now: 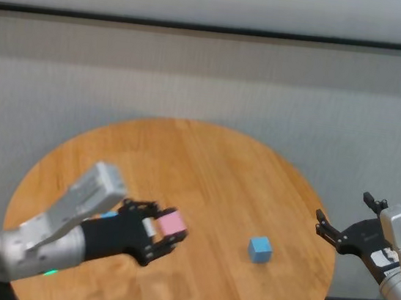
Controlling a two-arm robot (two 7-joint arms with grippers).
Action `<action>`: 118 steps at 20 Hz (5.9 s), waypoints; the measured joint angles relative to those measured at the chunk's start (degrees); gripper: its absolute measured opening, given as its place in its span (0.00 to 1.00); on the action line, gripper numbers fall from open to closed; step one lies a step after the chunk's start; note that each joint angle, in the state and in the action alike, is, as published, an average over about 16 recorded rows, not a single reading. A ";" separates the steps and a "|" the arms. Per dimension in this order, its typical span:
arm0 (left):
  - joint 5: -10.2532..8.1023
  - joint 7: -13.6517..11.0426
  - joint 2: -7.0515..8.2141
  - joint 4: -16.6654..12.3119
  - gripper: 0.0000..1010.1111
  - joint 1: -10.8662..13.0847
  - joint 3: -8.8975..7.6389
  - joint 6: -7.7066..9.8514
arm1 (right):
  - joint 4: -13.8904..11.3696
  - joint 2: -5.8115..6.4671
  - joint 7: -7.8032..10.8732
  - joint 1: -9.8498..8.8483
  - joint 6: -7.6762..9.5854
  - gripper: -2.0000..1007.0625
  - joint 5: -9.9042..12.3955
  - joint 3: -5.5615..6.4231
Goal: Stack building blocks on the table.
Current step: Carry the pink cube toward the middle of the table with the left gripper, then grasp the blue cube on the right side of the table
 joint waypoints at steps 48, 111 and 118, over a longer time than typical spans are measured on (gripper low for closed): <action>8.47 4.96 -19.92 34.82 0.40 -15.32 1.27 0.73 | 0.00 0.00 0.00 0.00 0.00 0.99 0.00 0.00; -0.74 6.02 -3.52 6.75 0.99 -1.47 -9.94 9.37 | -0.09 -0.04 0.01 -0.04 0.15 0.99 0.05 0.03; -1.19 6.36 -2.36 5.43 0.99 -0.21 -10.53 9.67 | -1.92 -0.34 -0.07 -0.42 2.40 0.99 -0.43 -0.08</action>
